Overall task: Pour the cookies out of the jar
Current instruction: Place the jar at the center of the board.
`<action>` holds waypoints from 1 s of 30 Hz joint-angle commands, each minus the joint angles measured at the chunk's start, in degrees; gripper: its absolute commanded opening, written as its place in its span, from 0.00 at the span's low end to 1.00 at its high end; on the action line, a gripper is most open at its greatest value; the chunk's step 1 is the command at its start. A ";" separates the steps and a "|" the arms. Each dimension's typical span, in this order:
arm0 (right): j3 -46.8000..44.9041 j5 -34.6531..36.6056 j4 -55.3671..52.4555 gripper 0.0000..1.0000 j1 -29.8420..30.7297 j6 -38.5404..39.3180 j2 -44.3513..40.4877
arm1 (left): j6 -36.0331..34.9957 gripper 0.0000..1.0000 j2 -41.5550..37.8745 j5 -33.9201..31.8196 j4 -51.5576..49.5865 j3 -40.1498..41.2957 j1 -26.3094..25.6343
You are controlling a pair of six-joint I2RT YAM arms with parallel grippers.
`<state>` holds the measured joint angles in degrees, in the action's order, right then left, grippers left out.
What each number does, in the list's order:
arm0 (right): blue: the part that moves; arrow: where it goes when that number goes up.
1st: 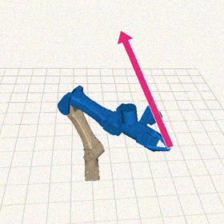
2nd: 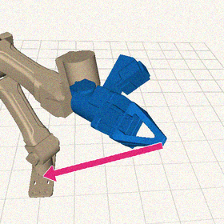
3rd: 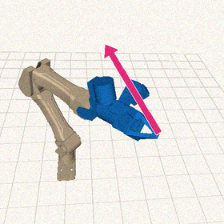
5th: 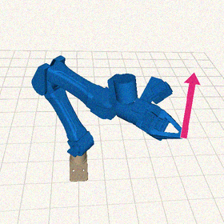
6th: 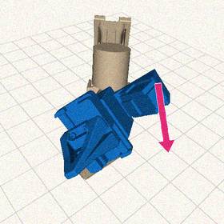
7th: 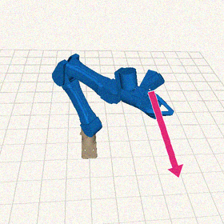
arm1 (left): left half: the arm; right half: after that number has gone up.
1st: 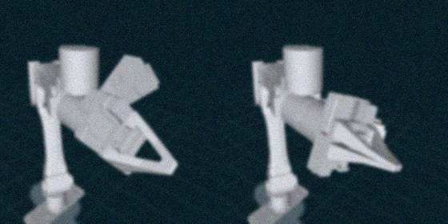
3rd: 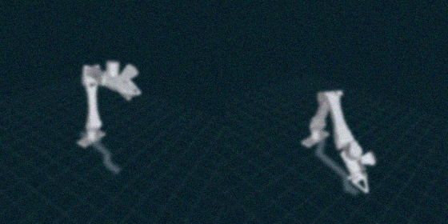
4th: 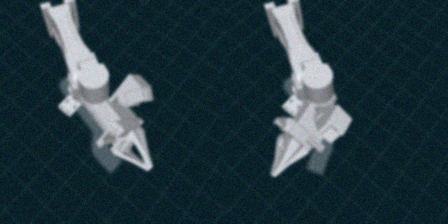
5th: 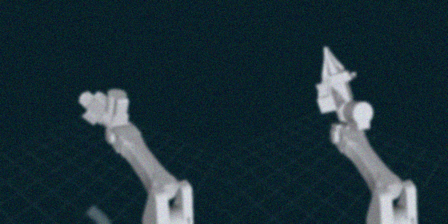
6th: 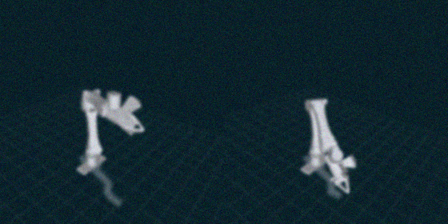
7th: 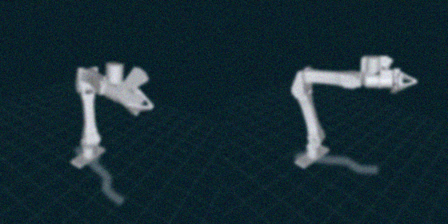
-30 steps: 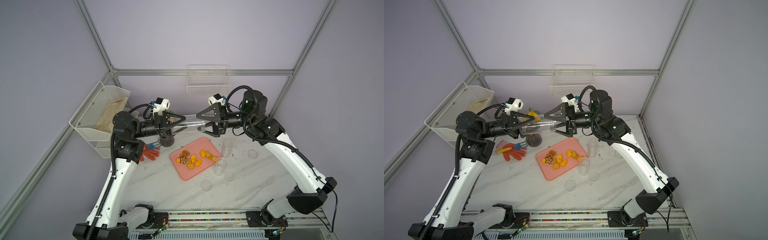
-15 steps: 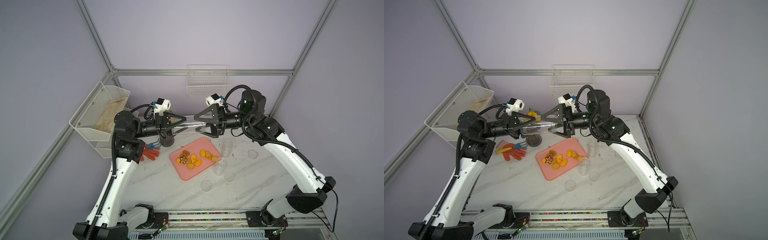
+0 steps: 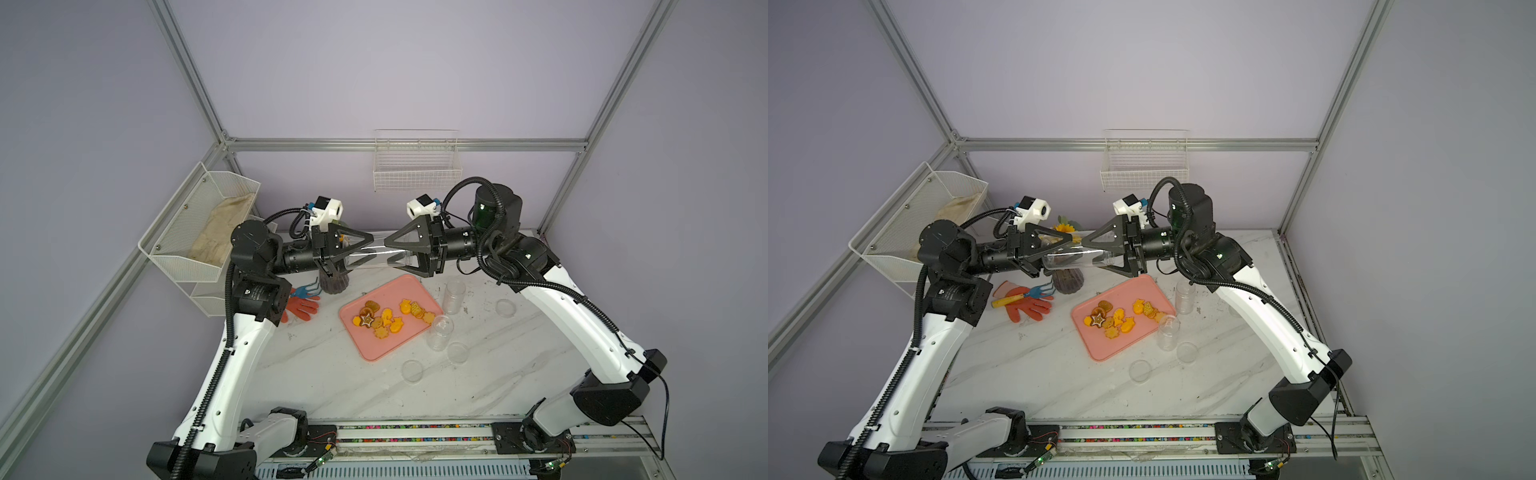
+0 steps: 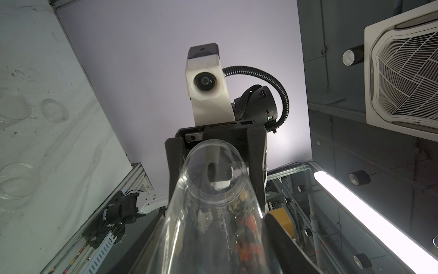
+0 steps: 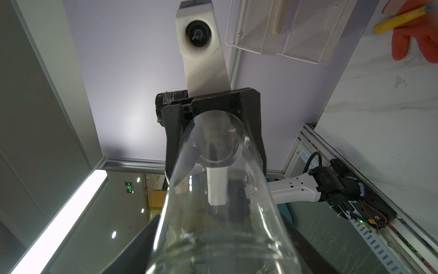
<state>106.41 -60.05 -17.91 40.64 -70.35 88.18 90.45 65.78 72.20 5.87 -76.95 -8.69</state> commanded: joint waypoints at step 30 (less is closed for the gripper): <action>-7.81 -2.74 9.88 0.63 -0.52 -1.46 -2.61 | -9.59 1.00 1.61 -0.34 -12.74 -5.30 3.23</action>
<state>99.90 -61.41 -10.90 40.86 -71.64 87.74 85.65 67.83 72.03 -1.87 -77.14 -7.42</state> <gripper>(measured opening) 0.630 0.997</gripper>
